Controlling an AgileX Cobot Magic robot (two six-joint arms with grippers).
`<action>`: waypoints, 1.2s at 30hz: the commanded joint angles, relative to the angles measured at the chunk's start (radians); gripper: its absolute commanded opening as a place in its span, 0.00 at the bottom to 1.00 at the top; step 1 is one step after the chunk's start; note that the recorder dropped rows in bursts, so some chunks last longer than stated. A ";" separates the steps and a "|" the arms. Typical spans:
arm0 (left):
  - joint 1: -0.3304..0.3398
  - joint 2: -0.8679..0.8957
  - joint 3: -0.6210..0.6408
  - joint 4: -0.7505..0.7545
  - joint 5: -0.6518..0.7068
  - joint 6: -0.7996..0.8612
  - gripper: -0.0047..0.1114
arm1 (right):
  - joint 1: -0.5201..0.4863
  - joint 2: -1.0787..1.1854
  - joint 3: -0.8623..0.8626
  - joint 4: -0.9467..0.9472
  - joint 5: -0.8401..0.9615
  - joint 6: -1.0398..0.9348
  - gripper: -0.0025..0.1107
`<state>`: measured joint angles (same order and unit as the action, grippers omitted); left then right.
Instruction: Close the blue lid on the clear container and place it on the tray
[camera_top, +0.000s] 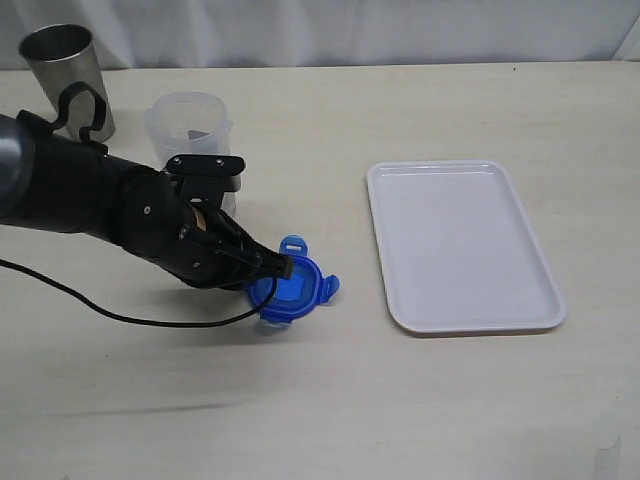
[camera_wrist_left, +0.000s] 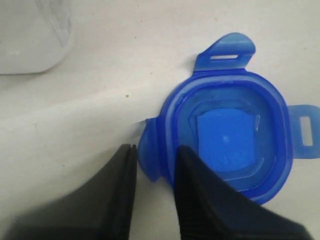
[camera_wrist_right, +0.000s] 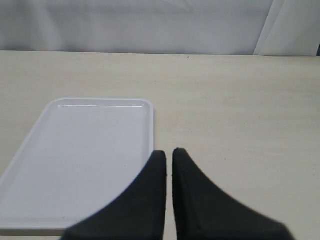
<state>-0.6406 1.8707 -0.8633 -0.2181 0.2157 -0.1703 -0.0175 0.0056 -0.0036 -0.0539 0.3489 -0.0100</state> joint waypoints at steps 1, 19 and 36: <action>-0.003 0.002 0.003 -0.001 0.009 0.015 0.26 | -0.003 -0.006 0.004 -0.004 -0.003 -0.004 0.06; -0.003 0.002 0.003 0.001 0.021 0.045 0.04 | -0.003 -0.006 0.004 -0.004 -0.003 -0.004 0.06; 0.015 -0.071 0.003 0.115 0.239 0.088 0.04 | -0.003 -0.006 0.004 -0.004 -0.003 -0.004 0.06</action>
<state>-0.6357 1.8153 -0.8633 -0.1343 0.4093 -0.0781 -0.0175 0.0056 -0.0036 -0.0539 0.3489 -0.0100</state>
